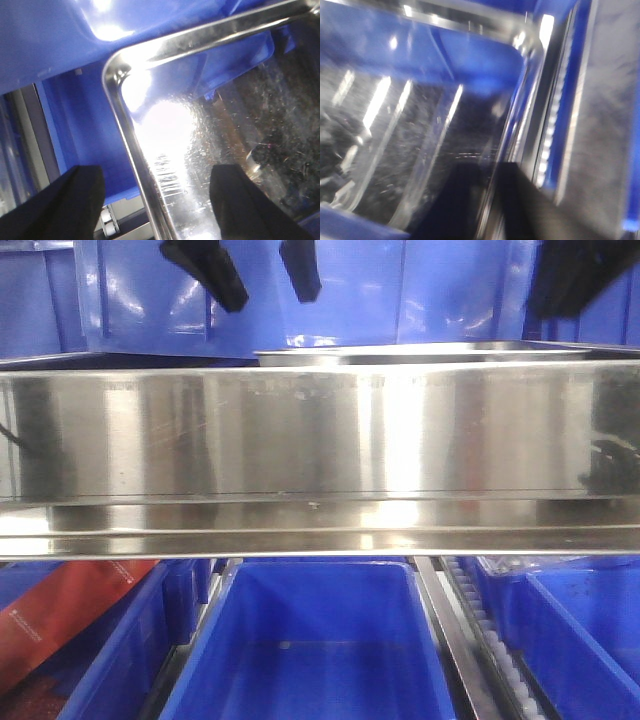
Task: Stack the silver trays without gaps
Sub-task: 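Close both grippers on opposite sides of the tray rim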
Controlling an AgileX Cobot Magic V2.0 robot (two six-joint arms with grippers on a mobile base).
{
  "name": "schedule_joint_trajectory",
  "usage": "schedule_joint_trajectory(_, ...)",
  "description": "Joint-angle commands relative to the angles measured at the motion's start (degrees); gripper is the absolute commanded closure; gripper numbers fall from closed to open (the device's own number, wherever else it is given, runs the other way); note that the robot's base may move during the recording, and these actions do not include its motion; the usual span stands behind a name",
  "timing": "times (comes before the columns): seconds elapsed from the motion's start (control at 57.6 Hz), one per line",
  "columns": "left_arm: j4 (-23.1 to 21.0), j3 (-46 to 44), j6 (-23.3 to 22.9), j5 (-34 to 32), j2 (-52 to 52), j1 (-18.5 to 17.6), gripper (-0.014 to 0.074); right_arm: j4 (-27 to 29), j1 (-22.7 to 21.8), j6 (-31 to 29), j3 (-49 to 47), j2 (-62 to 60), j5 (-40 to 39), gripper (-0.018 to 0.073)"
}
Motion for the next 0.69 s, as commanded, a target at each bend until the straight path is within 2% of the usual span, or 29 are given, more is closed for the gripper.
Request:
schedule_joint_trajectory(0.0, -0.33, -0.63, -0.51, -0.11, -0.41, -0.31, 0.023, -0.45, 0.14, -0.66, -0.47, 0.78, -0.29, 0.0301)
schedule_joint_trajectory(0.052, -0.33, -0.63, -0.51, -0.22, -0.38, -0.31, 0.023, -0.45, 0.14, -0.66, -0.47, 1.07, -0.46, 0.0267)
schedule_joint_trajectory(0.26, -2.67, -0.63, -0.51, -0.48, 0.77, -0.31, 0.023, -0.45, 0.14, -0.56, -0.47, 2.63, -1.94, 0.0315)
schedule_joint_trajectory(0.677, -3.85, -0.63, -0.51, 0.45, 3.13, -0.31, 0.023, -0.68, 0.14, -0.56, -0.47, 5.3, -2.08, 0.0315)
